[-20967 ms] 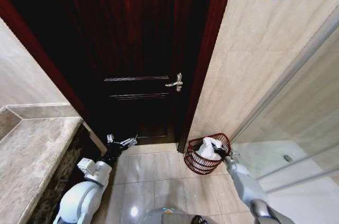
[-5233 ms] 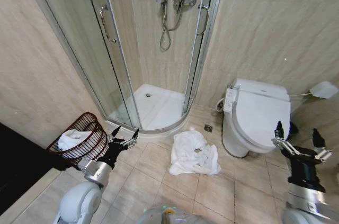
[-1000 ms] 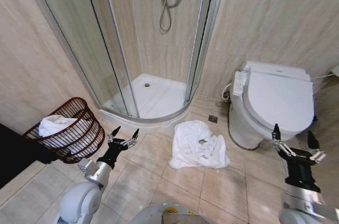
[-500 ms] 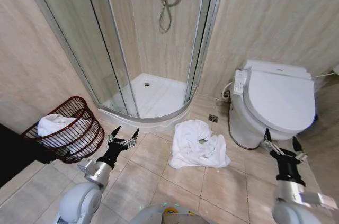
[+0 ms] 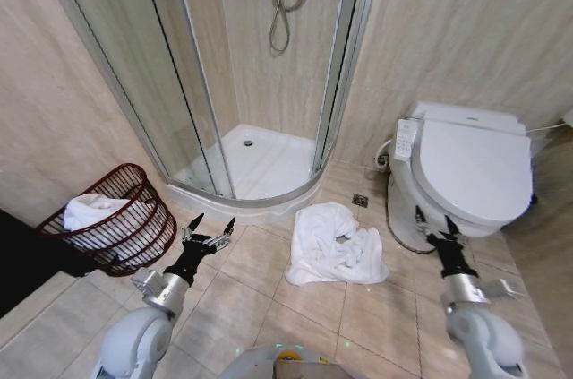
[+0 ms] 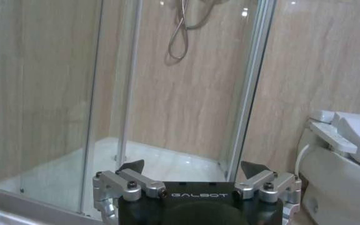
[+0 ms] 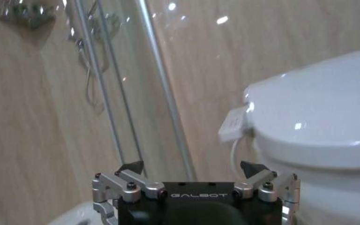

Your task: Discard the used towel into the hamper.

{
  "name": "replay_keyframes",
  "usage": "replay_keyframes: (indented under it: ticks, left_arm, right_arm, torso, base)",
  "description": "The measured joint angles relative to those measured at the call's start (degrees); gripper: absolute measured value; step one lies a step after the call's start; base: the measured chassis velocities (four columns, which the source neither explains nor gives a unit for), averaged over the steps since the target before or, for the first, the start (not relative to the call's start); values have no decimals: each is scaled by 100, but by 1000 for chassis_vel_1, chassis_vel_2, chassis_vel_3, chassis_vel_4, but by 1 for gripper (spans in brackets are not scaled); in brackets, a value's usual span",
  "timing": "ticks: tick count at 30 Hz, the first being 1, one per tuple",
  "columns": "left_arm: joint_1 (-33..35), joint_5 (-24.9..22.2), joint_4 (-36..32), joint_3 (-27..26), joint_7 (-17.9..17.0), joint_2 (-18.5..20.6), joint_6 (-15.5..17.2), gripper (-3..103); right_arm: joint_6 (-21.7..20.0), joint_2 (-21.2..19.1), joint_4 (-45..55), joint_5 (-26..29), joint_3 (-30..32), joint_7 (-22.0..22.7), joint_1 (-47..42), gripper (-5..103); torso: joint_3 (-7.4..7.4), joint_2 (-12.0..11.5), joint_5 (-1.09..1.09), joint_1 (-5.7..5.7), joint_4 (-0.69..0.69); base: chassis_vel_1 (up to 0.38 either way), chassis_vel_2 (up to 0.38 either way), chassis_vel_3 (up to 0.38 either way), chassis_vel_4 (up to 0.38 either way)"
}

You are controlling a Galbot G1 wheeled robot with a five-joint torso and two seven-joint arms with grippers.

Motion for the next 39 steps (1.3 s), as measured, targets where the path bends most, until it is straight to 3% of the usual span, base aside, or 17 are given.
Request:
replay_keyframes:
  ticks: [7, 16, 28, 39]
  left_arm:
    - [0, 0, 0, 0, 0, 0, 0, 100]
    - [0, 0, 0, 0, 0, 0, 0, 100]
    - [0, 0, 0, 0, 0, 0, 0, 100]
    - [0, 0, 0, 0, 0, 0, 0, 100]
  right_arm:
    - [-27, 18, -811, -384, -590, 180, 366, 100]
    - [-297, 25, -2023, -323, -1074, 447, 880, 100]
    - [-510, -3, -3310, -287, -1206, 149, 1421, 100]
    - [-605, 88, -4333, -688, -1564, 181, 2117, 100]
  torso:
    - [6, 8, -1, 3, 0]
    - [10, 15, -1, 4, 0]
    - [13, 18, 0, 5, -1]
    - [15, 21, -1, 6, 0]
  base:
    - [0, 0, 0, 0]
    - [0, 0, 0, 0]
    - [0, 0, 0, 0]
    - [0, 0, 0, 0]
